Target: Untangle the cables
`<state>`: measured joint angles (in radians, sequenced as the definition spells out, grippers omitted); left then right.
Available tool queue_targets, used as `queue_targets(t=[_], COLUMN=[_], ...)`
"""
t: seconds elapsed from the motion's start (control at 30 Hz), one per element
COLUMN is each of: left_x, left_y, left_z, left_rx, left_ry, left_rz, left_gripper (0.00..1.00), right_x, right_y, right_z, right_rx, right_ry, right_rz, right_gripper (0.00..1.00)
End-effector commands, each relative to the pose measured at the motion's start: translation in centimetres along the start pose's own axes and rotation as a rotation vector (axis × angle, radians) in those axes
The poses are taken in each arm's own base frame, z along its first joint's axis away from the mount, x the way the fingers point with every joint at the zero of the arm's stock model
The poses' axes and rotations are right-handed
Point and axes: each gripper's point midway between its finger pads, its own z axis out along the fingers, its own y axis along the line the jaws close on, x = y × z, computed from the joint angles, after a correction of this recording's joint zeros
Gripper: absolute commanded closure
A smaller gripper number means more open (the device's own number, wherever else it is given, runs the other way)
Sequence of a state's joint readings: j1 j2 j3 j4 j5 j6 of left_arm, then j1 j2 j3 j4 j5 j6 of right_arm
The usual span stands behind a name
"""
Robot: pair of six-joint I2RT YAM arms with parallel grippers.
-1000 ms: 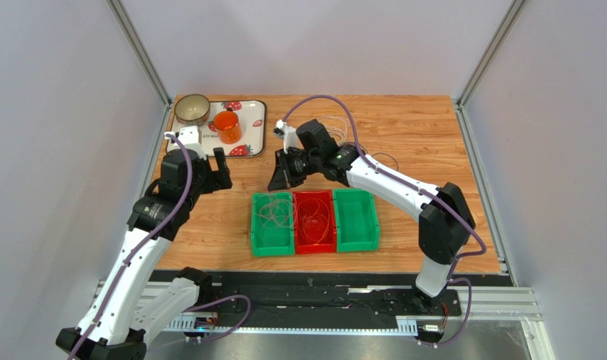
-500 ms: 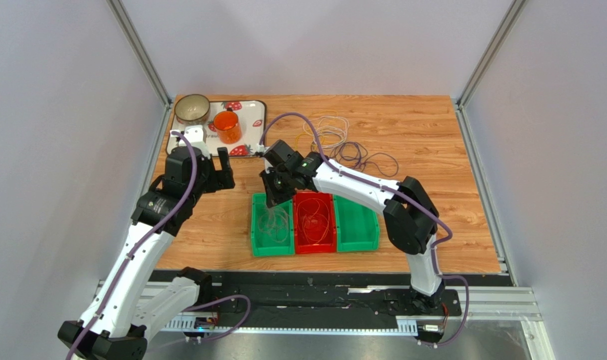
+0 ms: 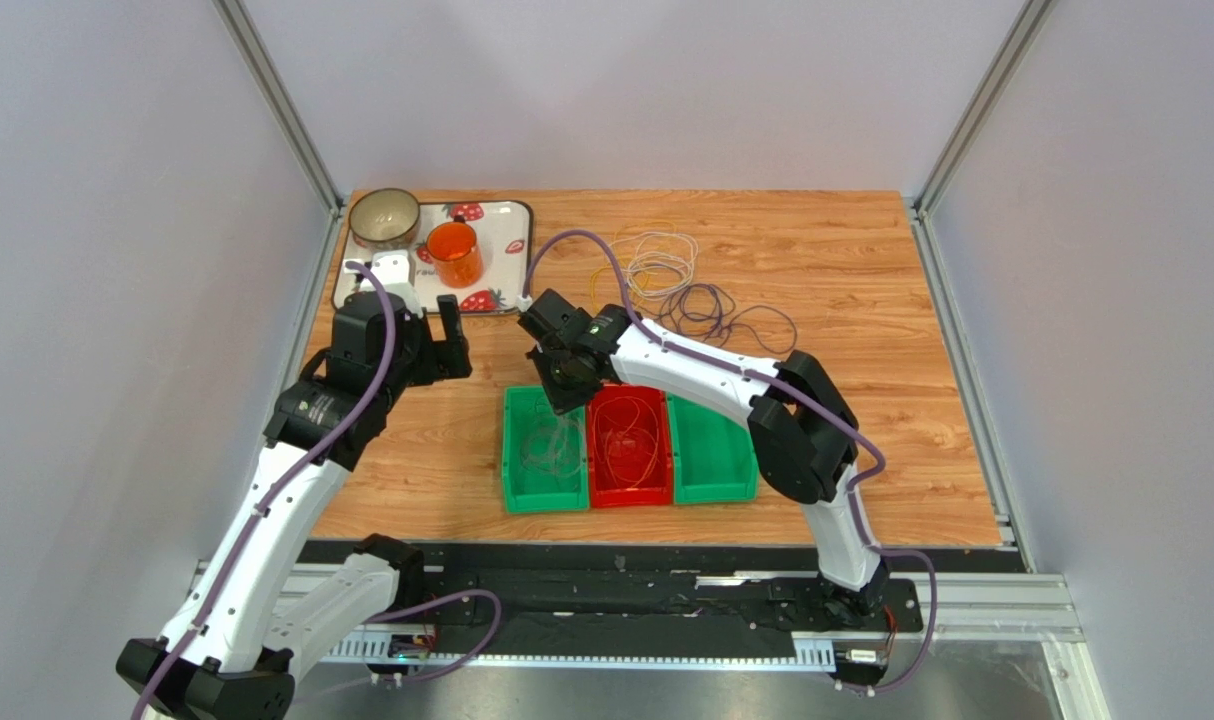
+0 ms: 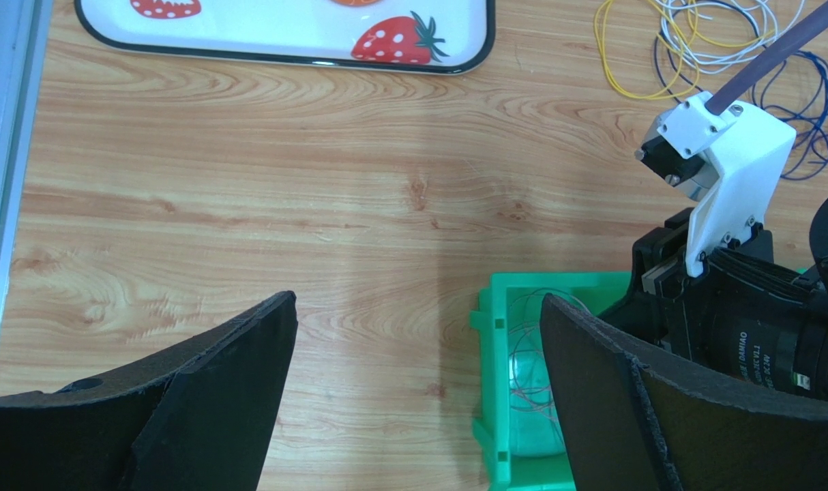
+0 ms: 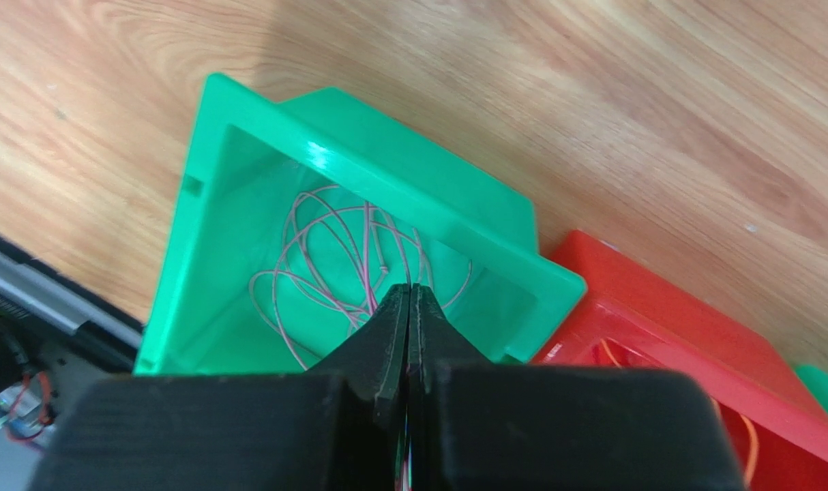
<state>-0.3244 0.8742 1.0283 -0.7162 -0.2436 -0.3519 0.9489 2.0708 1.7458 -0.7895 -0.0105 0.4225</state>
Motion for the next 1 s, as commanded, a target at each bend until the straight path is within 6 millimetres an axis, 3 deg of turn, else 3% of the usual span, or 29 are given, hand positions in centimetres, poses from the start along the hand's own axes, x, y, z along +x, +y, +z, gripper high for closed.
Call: queue_targets(t=[0.0,0.13,0.27,0.4,0.5,0.53,0.63,0.9,0.97], left_x=[-1.6,-1.6,-1.4,-1.4,-1.4,-1.3,-1.2,-1.3,-1.3], left_y=[-0.5,-0.8,-0.8,-0.8,-0.8,-0.8,-0.8,-0.8,-0.8], left_z=[-0.4,-0.3,-0.3,-0.3,-0.3,-0.3,-0.3,-0.4,-0.4], left_rx=[0.025,0.037,0.042,0.041,0.042,0.041,0.041,0.042,0.040], left_ry=[-0.041,-0.037,-0.034,-0.033,-0.032,-0.029,-0.028,-0.031,-0.031], left_rz=[-0.003,-0.012,-0.015,-0.016,-0.016,-0.015,-0.016,-0.017,-0.017], left_gripper=[0.04,0.04,0.05,0.05,0.05,0.05,0.05,0.05,0.05], right_x=[-2.0,-2.2,-1.6,-1.1,-1.3,-1.4,-2.0,-3.2,-3.4], right_y=[-0.3,0.1,1.3,4.1,4.9,4.9,4.5,3.7,2.7], right_z=[-2.4,-3.0,-2.1,-2.0,-2.4,-2.5,-3.4,-6.4,-6.5], right_rx=[0.059,0.046,-0.003,-0.112,-0.140,-0.137,-0.116,-0.083,-0.035], right_ry=[-0.080,-0.078,-0.046,-0.013,-0.018,-0.022,-0.060,-0.148,-0.166], right_rz=[-0.004,-0.024,-0.050,-0.081,-0.090,-0.088,-0.093,-0.114,-0.112], right_gripper=[1.00,1.00,1.00,1.00,0.84,0.69,0.55,0.53,0.53])
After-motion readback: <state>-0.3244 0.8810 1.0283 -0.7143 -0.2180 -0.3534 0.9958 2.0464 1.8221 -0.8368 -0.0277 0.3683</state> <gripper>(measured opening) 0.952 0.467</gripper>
